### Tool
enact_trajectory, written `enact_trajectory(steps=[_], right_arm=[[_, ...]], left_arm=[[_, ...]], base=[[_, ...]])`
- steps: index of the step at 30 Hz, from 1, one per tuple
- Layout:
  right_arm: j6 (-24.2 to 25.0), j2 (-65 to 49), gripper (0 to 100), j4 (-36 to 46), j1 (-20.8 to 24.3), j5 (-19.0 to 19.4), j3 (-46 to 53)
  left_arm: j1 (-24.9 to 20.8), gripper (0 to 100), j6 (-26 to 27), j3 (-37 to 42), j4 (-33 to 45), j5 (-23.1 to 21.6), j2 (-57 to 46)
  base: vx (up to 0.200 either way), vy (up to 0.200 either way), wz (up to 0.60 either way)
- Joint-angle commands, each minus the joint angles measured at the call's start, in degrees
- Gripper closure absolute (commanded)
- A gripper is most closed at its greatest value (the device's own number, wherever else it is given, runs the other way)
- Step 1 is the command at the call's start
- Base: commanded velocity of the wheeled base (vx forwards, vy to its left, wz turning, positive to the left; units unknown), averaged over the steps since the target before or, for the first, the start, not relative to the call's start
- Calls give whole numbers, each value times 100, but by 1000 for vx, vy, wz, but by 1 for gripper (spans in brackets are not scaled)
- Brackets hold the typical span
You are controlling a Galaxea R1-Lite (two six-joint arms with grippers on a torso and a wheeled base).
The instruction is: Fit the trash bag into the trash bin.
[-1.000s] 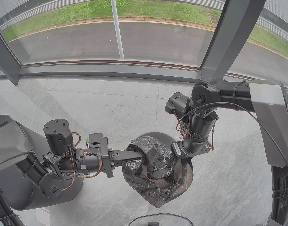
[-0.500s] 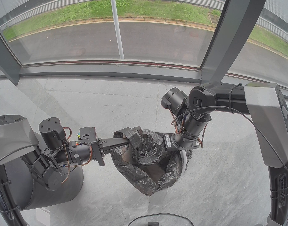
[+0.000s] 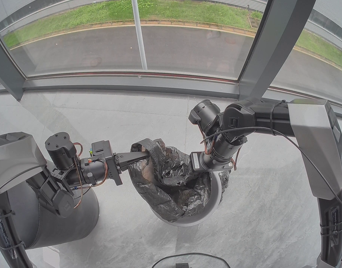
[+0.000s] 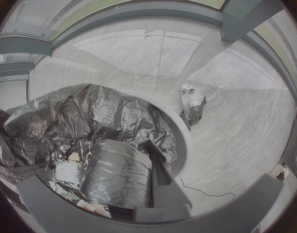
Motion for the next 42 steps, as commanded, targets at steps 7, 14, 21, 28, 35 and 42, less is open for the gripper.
enact_trajectory(steps=[7,14,21,28,35,42], right_arm=[[-65,98,100,55,152,-177,1],[-56,10,100,64,257,-493,1],[75,-315,100,187,292,-740,1],[278,-438,100,-130,319,-740,1],[278,-368,100,-209,556,-740,272],[111,-298,100,-648,635,-704,1186]], left_arm=[[102,100,54,31,-1,-7,397],[23,100,98,312,-10,-16,450],[-38,100,133,638,-10,11,371],[-126,100,133,796,-10,204,424],[-205,100,133,796,-10,380,564],[-196,100,133,752,-10,380,582]], base=[[0,0,0],[0,0,0],[0,0,0],[0,0,0],[0,0,0],[0,0,0]])
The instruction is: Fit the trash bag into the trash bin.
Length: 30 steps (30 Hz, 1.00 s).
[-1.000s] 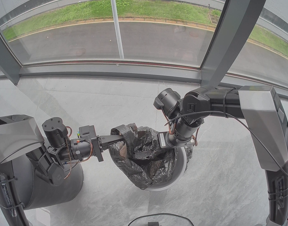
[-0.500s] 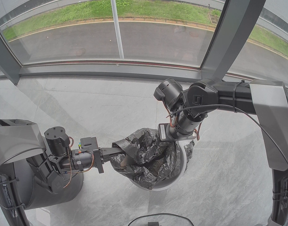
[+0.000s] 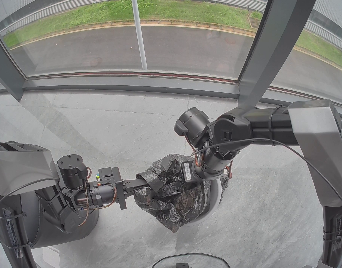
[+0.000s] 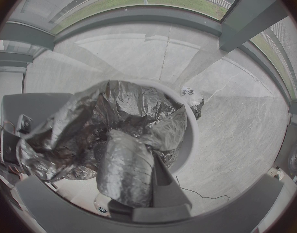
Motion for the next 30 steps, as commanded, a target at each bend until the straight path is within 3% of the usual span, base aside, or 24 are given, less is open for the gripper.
enact_trajectory(steps=[1,2,6,9,22,30], right_arm=[[-228,10,100,-499,24,32,702],[-272,1,100,-596,24,41,772],[-843,-324,100,-2441,-55,120,2134],[-1080,-535,100,-3215,-117,296,2793],[-1124,-1027,100,-4173,-574,348,4094],[-1054,-1405,100,-4217,-565,454,4516]], left_arm=[[0,100,-4,-35,-1,0,20],[9,100,-4,-35,-1,0,11],[9,100,-4,-8,-1,-9,-24],[17,100,-4,-17,-1,-9,-24],[0,100,-30,-35,-1,-53,37],[0,100,-83,-43,-1,-53,81]], base=[[0,0,0],[0,0,0],[0,0,0],[0,0,0],[0,0,0],[0,0,0]])
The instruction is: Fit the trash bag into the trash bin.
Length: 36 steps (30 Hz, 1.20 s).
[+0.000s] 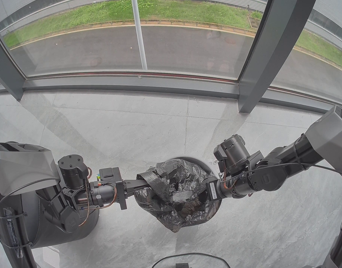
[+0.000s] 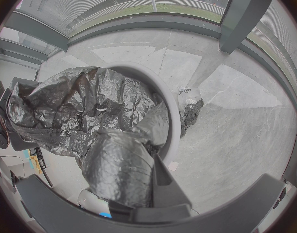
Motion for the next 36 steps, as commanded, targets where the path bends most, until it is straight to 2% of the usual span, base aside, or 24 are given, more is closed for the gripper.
enact_trajectory(steps=[1,7,11,20,22,25,26,27,36], right_arm=[[21,-283,100,-4,14,0,194],[48,-442,100,-30,58,79,607],[48,-398,100,-30,5,282,687],[48,-222,100,-171,-21,282,774],[48,-187,100,-276,-21,282,836],[39,-81,100,-777,-48,282,1056],[39,-72,100,-795,-48,282,1065],[39,-55,100,-909,-48,264,1161],[39,-72,100,-944,-91,273,1205]], left_arm=[[0,100,-30,-4,-4,2,37],[-88,100,-144,92,5,46,20],[-88,100,-144,92,5,46,46],[-70,100,-4,189,-4,63,64],[-70,100,110,215,-4,63,72],[-79,100,910,303,5,63,187],[-79,100,937,303,5,63,196],[-88,100,1209,312,5,63,257],[-44,100,1622,163,22,107,-7]], base=[[0,0,0],[0,0,0],[0,0,0],[0,0,0],[0,0,0],[0,0,0],[0,0,0],[0,0,0],[0,0,0]])
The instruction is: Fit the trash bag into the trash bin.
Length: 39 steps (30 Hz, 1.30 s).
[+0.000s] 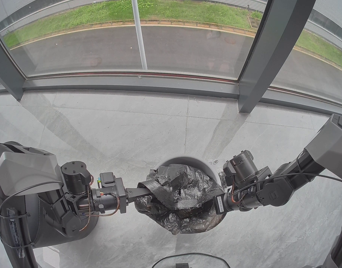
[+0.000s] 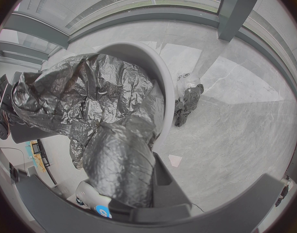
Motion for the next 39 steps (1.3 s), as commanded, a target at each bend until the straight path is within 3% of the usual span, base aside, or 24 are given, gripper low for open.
enact_trajectory(steps=[1,5,8,10,14,15,16,17,19,20,22,26,39], right_arm=[[-1,45,100,-2,-13,-2,-6],[-1,36,100,-10,-5,-19,-15],[7,27,100,-10,-5,-37,-15],[7,18,100,-10,-5,-37,-23],[7,9,100,-19,-5,-37,-15],[7,18,100,-46,-5,-37,-6],[7,18,100,-46,-5,-37,-6],[7,27,100,-54,-5,-37,-6],[7,27,100,-54,-5,-37,-6],[7,27,100,-98,-5,-10,3],[7,27,100,-151,-5,-10,12],[7,27,100,-177,-5,-19,20],[7,-158,100,-177,-13,-63,460]], left_arm=[[13,100,89,-130,38,6,-240],[4,100,282,-341,363,15,-478],[-22,100,1170,-420,838,367,-583],[-66,100,2022,-534,1339,789,-601],[-277,100,2699,-737,2200,1878,-812],[-426,100,3042,-745,2314,2388,-899],[-426,100,3042,-745,2314,2388,-899],[-567,100,3675,-745,2297,3003,-935],[-567,100,3675,-745,2297,3003,-935],[-743,100,4492,-754,2297,3882,-1049],[-848,100,4773,-737,2305,4216,-1172],[-998,100,5072,-657,2411,4287,-1400],[-1323,100,5028,-253,2446,4287,-1216]], base=[[0,0,0],[0,0,0],[0,0,0],[0,0,0],[0,0,0],[0,0,0],[0,0,0],[0,0,0],[0,0,0],[0,0,0],[0,0,0],[0,0,0],[0,0,0]])
